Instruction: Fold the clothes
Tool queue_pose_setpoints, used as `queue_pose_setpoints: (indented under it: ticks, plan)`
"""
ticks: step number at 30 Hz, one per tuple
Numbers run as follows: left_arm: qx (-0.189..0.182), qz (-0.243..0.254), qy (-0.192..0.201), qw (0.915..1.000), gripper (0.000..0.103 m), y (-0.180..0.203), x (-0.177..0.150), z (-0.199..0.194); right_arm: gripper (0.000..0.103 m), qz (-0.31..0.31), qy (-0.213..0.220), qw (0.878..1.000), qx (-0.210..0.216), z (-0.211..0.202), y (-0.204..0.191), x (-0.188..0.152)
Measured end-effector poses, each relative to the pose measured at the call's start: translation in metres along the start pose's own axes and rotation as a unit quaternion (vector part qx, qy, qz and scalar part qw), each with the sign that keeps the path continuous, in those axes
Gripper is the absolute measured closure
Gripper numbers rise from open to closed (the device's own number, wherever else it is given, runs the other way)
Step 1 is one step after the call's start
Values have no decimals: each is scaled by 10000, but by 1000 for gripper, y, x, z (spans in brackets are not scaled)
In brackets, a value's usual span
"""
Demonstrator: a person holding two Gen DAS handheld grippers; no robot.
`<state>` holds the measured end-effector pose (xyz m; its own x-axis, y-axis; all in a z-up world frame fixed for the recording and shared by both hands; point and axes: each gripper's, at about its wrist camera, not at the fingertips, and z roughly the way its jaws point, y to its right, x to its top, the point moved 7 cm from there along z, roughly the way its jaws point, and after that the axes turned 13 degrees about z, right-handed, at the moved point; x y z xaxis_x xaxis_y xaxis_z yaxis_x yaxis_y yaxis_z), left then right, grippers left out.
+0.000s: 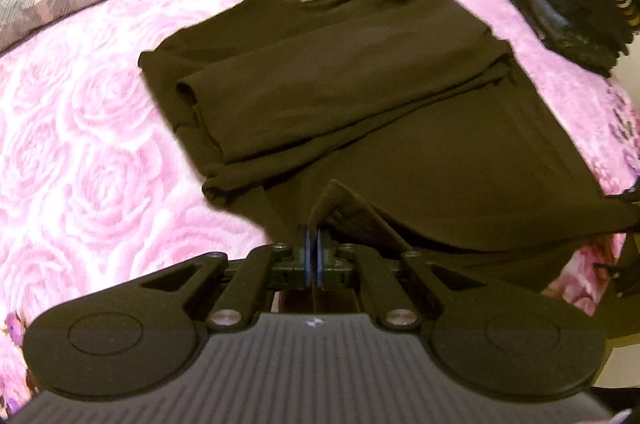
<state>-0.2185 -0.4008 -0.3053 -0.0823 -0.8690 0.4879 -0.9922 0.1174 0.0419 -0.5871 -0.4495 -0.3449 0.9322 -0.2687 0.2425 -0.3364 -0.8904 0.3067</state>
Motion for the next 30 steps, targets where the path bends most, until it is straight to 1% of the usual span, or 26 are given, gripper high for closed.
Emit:
queue_pose_setpoints:
  ticks: [3,5,7,8,9,10,11,13,15,16,20,22,24,27,28,30]
  plan:
    - [78,-42,-148,9999,101,-2,-2,8,13,-46,-127,9993,-342,1,17,-12]
    - [127,-66,-243,9996,101,-4,-3,13,14,-6,-83,9983,-569,-3,28,-11]
    - [119,-7,-234,9997,101,-3,-2,9,14,-6,43,9986,-524,-14,33,-7]
    - [108,15,-220,9997,101,-2,-1,5,20,-7,107,9987,-498,-19,36,-4]
    - [92,40,-203,9997,101,-2,0,1,43,-9,171,9987,-473,-24,38,-2]
    - [85,64,-184,9998,101,-2,1,-3,56,-10,235,9987,-447,-30,41,0]
    - [80,86,-165,9998,101,-2,2,-7,61,-14,282,9987,-422,-35,42,4]
    - [80,47,-133,9999,101,-5,2,-17,95,141,382,9990,-171,-46,48,13]
    - [85,-27,-90,9999,101,-8,3,-27,96,197,496,9985,-126,-55,59,27]
    - [114,-83,-56,9999,101,-10,4,-33,96,336,576,9978,-66,-63,65,35]
    - [406,-518,182,9977,101,-36,19,-62,96,822,1004,9915,-139,-82,115,81]
    - [552,-732,301,9953,101,-49,26,-76,96,1027,1227,9870,-136,-83,151,110]
    - [708,-874,406,9928,101,-64,42,-82,96,1266,1443,9814,-57,-79,187,142]
    - [940,-942,465,9900,101,-86,71,-78,96,1584,1690,9726,207,-64,234,194]
    - [1007,-945,463,9893,101,-93,81,-74,96,1634,1733,9707,320,-55,248,213]
    - [1101,-923,380,9889,101,-106,98,-61,96,1668,1709,9698,496,-36,267,240]
